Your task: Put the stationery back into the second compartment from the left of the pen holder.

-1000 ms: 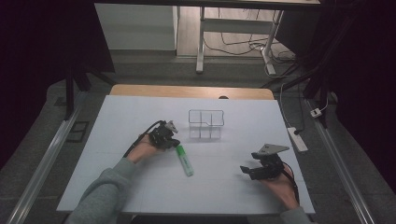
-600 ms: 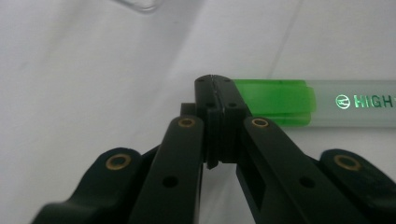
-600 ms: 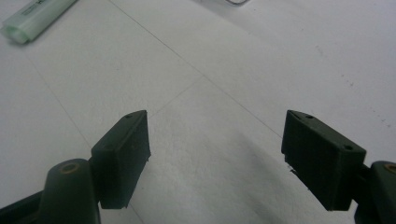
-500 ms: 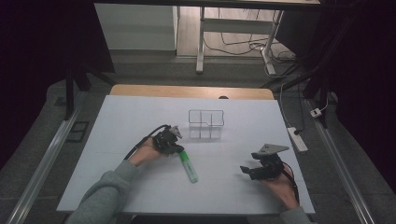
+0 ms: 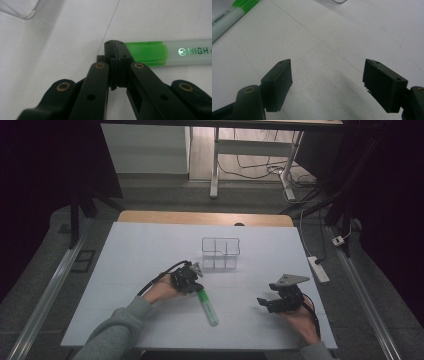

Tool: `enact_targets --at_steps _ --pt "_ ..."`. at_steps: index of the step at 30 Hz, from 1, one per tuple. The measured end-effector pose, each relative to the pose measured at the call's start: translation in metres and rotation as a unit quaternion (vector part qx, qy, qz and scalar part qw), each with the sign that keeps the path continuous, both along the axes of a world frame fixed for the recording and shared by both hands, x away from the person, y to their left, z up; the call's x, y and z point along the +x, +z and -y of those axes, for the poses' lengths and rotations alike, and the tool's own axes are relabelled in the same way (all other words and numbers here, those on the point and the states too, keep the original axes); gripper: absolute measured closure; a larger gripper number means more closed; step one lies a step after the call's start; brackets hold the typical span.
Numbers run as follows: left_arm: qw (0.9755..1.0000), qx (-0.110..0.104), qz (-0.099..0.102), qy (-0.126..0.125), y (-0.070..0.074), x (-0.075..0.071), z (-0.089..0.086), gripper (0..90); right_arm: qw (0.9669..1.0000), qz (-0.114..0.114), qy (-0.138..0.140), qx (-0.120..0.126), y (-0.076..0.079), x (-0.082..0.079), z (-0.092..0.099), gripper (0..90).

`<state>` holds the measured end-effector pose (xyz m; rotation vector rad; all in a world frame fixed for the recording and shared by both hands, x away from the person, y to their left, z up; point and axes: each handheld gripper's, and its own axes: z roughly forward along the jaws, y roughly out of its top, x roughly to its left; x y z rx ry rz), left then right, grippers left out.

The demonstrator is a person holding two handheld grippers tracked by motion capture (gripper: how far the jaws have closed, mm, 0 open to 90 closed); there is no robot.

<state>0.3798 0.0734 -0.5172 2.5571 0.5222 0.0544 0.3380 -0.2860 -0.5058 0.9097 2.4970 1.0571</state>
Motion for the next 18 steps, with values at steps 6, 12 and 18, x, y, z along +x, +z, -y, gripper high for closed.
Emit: enact_targets --at_steps 6,12,18 --pt "1.0000 -0.002 0.002 0.001 0.000 -0.001 0.000 89.1 1.0000 -0.001 0.000 -0.001 0.000 0.000 0.000 23.2" --pt "0.9988 -0.023 0.019 0.038 0.004 0.000 -0.013 89.1 1.0000 0.002 0.000 -0.001 0.001 -0.001 -0.001 23.2" --pt "0.9934 -0.053 0.047 0.091 0.016 -0.011 -0.034 88.5 1.0000 0.002 0.000 0.000 0.001 -0.001 -0.001 23.2"
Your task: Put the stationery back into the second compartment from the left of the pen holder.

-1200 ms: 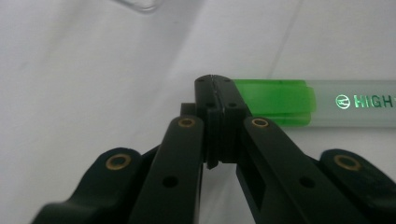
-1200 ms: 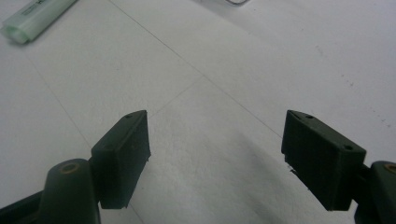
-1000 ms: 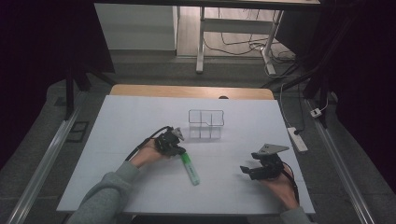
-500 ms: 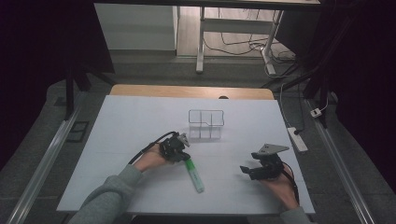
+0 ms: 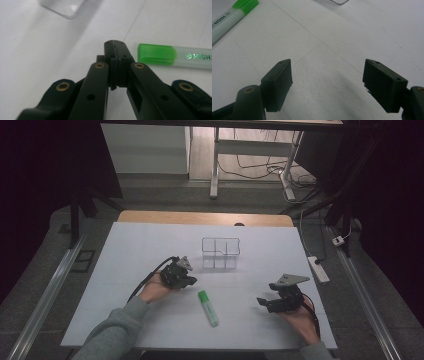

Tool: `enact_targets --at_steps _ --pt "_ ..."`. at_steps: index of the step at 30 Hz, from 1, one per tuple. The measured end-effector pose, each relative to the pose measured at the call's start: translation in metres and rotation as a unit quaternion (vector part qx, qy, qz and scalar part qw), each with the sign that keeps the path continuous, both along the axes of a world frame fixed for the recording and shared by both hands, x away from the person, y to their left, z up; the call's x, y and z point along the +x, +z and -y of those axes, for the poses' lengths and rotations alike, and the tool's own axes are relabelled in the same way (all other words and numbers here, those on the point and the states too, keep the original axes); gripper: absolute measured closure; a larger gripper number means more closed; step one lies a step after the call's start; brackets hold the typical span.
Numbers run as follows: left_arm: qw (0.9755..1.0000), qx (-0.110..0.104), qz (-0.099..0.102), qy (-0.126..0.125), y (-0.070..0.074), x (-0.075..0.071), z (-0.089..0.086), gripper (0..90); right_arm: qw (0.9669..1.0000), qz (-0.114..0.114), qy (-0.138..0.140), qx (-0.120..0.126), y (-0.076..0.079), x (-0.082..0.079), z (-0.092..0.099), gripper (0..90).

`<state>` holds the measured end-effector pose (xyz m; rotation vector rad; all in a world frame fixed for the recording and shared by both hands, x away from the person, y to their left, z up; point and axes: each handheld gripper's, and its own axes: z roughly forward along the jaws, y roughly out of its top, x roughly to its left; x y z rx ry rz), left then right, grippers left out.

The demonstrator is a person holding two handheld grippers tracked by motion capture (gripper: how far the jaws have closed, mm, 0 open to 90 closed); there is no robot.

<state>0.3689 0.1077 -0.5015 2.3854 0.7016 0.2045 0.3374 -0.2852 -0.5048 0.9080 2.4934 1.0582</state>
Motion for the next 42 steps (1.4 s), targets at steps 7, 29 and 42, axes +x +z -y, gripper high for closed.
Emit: enact_targets --at_steps 7,29,42 --pt "0.9965 -0.011 0.045 0.069 0.005 -0.028 -0.031 57.2 1.0000 0.002 0.002 0.004 0.002 -0.001 0.000 23.3" --pt "0.9843 -0.039 0.051 0.165 -0.002 -0.086 -0.103 35.2 1.0000 -0.004 -0.002 0.008 0.006 -0.002 -0.008 25.0" --pt "0.9847 -0.042 0.046 0.163 -0.009 -0.082 -0.106 32.8 0.9997 -0.014 0.002 0.021 0.015 -0.002 -0.031 27.8"
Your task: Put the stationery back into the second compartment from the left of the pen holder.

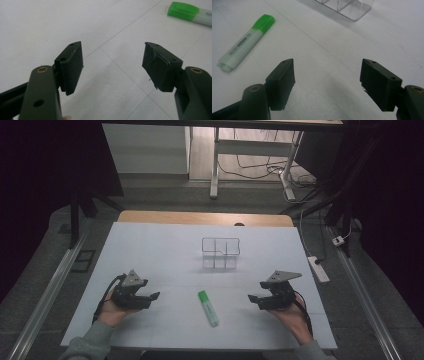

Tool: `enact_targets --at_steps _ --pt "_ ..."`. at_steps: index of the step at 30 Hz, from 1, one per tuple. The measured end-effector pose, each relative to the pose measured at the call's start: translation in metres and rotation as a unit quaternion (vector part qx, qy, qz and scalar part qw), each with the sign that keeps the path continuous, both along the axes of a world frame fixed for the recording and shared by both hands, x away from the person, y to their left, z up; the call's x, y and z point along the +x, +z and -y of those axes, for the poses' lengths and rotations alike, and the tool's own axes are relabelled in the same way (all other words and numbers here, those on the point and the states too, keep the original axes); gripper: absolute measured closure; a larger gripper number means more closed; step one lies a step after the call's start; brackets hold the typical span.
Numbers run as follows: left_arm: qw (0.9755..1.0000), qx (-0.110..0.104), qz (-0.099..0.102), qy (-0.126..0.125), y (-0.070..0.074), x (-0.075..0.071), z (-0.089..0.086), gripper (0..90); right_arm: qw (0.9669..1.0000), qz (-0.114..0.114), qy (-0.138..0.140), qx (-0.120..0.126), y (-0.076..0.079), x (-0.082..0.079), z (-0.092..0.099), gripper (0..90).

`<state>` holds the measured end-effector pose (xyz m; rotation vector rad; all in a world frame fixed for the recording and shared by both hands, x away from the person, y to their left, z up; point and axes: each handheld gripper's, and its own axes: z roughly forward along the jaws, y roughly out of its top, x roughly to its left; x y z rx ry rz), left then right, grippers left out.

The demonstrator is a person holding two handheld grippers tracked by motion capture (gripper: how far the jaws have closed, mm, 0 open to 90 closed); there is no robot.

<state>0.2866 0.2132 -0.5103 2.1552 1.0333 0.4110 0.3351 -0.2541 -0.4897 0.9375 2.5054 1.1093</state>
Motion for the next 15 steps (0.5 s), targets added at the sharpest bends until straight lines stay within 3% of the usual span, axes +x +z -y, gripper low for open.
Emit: enact_targets --at_steps 8,15 --pt "1.0000 -0.005 -0.001 0.004 0.000 0.000 -0.005 32.2 0.9997 -0.020 0.016 -0.001 0.009 -0.002 -0.025 28.5" --pt "1.0000 0.004 -0.003 0.005 0.000 -0.001 -0.003 31.2 0.9989 -0.015 0.043 -0.003 0.016 -0.010 -0.051 28.5"
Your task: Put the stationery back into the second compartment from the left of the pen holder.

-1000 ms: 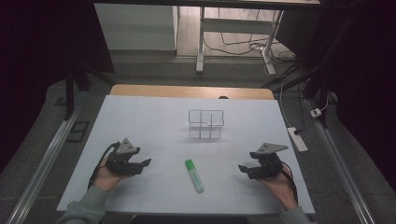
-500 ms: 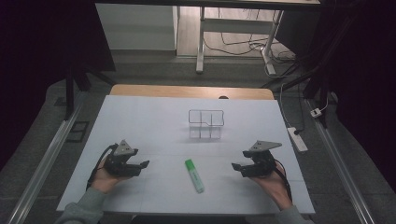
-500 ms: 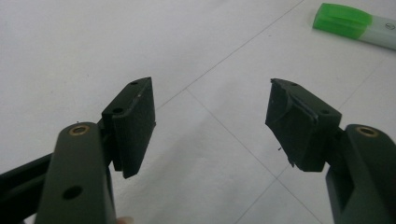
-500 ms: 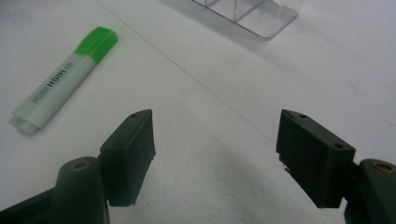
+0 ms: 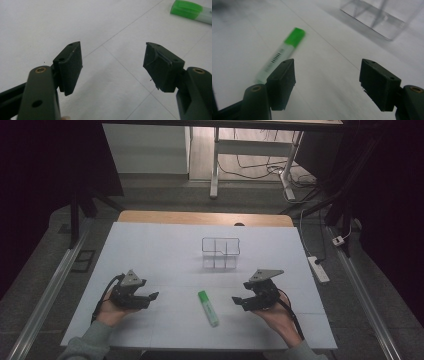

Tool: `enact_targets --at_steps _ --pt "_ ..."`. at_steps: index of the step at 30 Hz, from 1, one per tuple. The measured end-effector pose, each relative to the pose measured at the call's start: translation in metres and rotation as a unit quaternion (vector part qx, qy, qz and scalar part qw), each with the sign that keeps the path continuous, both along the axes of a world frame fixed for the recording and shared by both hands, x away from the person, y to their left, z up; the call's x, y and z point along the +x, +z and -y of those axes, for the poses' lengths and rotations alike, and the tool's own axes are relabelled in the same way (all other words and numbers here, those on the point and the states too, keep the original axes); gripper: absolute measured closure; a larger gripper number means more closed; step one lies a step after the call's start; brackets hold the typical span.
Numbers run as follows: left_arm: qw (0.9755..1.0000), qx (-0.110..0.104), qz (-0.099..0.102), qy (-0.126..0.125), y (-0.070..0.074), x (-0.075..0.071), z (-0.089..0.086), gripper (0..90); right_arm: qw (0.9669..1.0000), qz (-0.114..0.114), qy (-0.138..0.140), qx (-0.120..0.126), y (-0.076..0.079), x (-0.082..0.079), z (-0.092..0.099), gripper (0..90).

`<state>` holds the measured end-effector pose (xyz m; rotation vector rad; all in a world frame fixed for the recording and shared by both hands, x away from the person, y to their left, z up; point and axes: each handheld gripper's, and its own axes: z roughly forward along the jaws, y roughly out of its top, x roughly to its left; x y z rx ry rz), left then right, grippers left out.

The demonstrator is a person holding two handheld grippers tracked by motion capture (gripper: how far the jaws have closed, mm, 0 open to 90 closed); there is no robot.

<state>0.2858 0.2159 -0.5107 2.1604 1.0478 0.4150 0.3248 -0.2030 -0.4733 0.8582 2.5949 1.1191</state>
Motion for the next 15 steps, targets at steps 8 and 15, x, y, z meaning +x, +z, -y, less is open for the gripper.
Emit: enact_targets --at_steps 8,15 --pt "1.0000 -0.001 0.001 0.008 0.000 -0.005 -0.001 31.1 0.9995 0.000 0.031 0.005 0.007 -0.010 -0.030 28.6" --pt "0.9999 0.001 -0.001 0.010 -0.002 -0.006 0.000 30.8 0.9994 -0.001 0.034 -0.002 0.006 -0.007 -0.048 28.8"
